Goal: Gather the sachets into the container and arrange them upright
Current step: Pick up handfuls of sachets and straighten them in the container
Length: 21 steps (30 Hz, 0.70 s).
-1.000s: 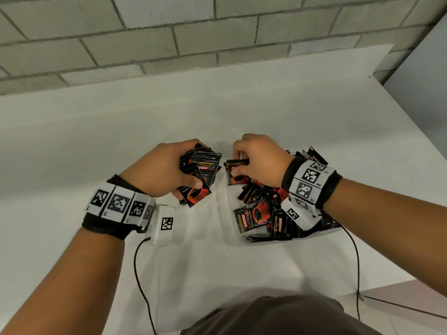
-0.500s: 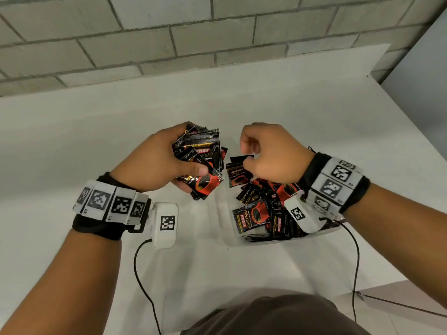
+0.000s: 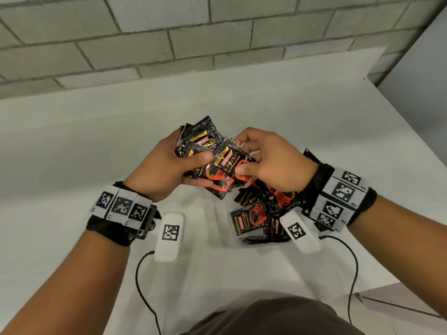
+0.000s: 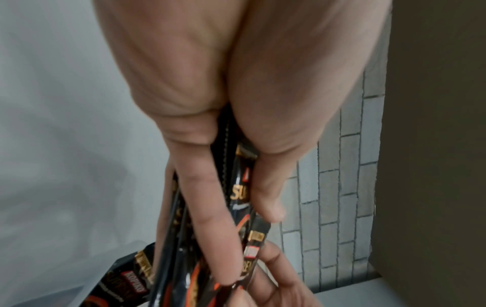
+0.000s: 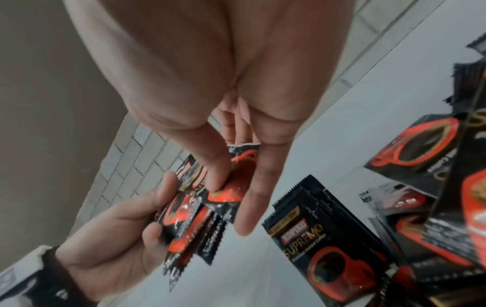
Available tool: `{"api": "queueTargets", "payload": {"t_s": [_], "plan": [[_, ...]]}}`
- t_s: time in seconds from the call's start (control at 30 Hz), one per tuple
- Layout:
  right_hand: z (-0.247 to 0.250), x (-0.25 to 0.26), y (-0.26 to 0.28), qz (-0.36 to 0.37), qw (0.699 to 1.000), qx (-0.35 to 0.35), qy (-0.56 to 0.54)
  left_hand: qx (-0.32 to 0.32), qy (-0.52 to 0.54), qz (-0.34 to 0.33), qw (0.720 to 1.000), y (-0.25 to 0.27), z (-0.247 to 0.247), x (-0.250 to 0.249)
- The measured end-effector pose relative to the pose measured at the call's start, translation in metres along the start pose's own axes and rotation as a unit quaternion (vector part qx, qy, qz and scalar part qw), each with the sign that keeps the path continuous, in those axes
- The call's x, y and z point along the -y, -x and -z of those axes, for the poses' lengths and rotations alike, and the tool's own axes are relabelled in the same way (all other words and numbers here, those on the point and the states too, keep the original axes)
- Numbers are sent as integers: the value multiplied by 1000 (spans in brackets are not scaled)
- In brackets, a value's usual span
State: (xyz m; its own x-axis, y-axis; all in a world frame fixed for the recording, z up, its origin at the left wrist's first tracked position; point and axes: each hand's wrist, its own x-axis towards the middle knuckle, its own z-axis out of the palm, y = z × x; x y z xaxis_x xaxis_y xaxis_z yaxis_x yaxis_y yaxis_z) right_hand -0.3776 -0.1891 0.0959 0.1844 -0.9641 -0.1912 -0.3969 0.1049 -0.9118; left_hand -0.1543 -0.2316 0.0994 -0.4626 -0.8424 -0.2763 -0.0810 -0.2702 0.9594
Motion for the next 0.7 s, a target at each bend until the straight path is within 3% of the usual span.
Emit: {"api": "queueTargets", "payload": {"t_s": [0.2, 0.37, 0.5, 0.7], "plan": [[8, 3, -1, -4, 998, -53, 25, -45, 6, 6, 999, -3, 13, 2], [15, 4, 0, 2, 994, -28, 107, -79, -5, 8, 997, -3, 25, 5], [12, 1, -1, -14, 985, -57, 164, -103, -7, -2, 995, -2, 38, 2], [-1, -12, -10, -18, 968, -18, 248, -110, -33, 3, 993, 2, 46, 2]]}}
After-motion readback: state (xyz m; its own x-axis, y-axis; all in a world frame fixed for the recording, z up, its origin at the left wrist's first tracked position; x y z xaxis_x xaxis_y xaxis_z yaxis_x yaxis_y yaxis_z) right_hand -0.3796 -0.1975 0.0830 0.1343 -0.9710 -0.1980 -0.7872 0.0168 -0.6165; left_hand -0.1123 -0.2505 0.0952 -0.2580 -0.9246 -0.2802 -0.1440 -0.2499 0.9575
